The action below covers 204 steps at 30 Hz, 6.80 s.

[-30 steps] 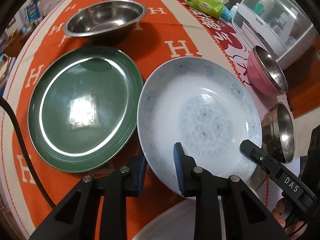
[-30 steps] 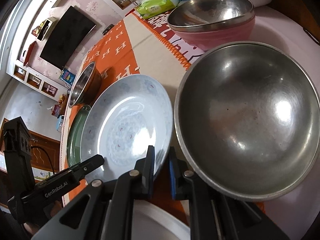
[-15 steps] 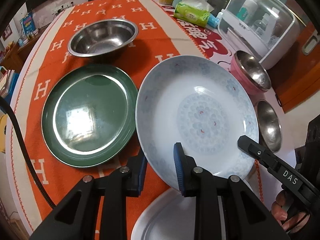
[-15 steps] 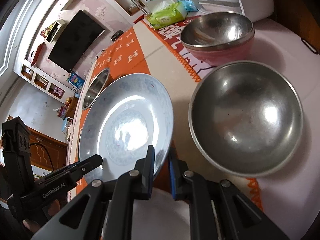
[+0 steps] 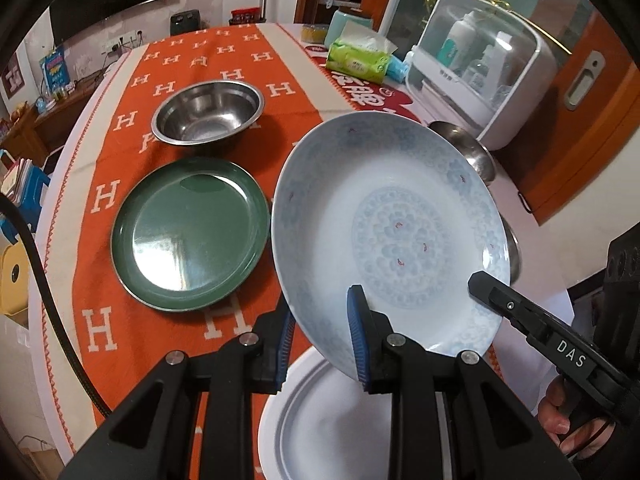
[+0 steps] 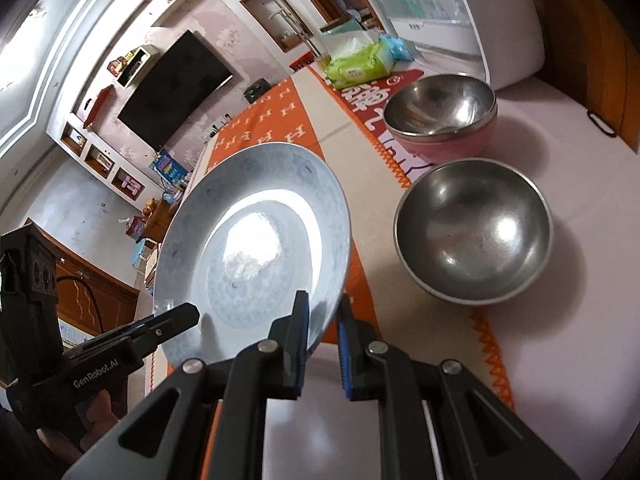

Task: Organize plates and bowls

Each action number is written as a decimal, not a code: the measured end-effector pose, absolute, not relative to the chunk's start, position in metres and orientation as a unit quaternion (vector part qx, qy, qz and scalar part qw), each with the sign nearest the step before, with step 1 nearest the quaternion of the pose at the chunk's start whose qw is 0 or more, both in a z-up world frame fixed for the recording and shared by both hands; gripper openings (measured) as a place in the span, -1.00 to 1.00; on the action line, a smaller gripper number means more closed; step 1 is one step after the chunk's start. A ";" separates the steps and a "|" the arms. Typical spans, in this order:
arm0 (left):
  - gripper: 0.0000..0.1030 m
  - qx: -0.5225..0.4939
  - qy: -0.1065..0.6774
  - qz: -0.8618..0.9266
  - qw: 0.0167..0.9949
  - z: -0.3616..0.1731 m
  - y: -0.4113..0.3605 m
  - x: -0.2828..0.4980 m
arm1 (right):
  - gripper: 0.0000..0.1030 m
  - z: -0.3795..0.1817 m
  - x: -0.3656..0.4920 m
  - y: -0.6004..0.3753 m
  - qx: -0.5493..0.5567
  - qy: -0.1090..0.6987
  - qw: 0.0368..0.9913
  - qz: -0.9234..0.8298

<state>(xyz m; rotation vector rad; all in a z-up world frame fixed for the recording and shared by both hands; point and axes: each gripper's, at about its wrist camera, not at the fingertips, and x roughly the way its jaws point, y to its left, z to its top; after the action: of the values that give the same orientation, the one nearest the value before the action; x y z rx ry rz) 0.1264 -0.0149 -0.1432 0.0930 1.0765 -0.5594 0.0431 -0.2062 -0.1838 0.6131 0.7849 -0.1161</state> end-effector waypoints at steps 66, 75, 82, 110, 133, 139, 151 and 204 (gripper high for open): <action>-0.53 0.009 0.637 -0.134 0.759 -0.216 0.005 -0.009 | -0.76 -0.245 -0.013 -0.190 0.186 0.573 0.794 0.081; -0.53 0.028 0.649 -0.134 0.748 -0.219 -0.002 -0.005 | -0.74 -0.244 -0.005 -0.177 0.146 0.590 0.789 0.083; -0.50 0.034 0.657 -0.133 0.741 -0.222 -0.002 -0.005 | -0.72 -0.245 -0.003 -0.170 0.115 0.601 0.787 0.080; 0.09 0.102 0.566 -0.260 0.776 -0.150 0.026 0.008 | -0.41 -0.205 -0.030 -0.148 0.148 0.581 0.799 -0.045; 0.55 0.054 0.512 -0.255 0.818 -0.105 0.097 0.028 | -0.16 -0.160 -0.050 -0.100 0.171 0.462 0.868 -0.056; 0.64 0.059 0.490 -0.236 0.837 -0.087 0.119 0.040 | -0.12 -0.150 -0.027 -0.092 0.180 0.443 0.877 -0.049; 0.65 0.069 0.459 -0.192 0.865 -0.073 0.149 0.081 | 0.00 -0.118 0.027 -0.079 0.149 0.400 0.904 -0.035; 0.55 -0.087 0.591 -0.124 0.793 -0.246 0.127 0.278 | -0.23 -0.256 0.206 -0.093 0.234 0.475 0.847 0.043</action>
<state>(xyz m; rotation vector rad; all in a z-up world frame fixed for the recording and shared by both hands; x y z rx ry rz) 0.2783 0.1274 -0.2456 -0.1877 1.2701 -0.2658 0.2055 -0.0927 -0.2565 0.4941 1.0007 0.0906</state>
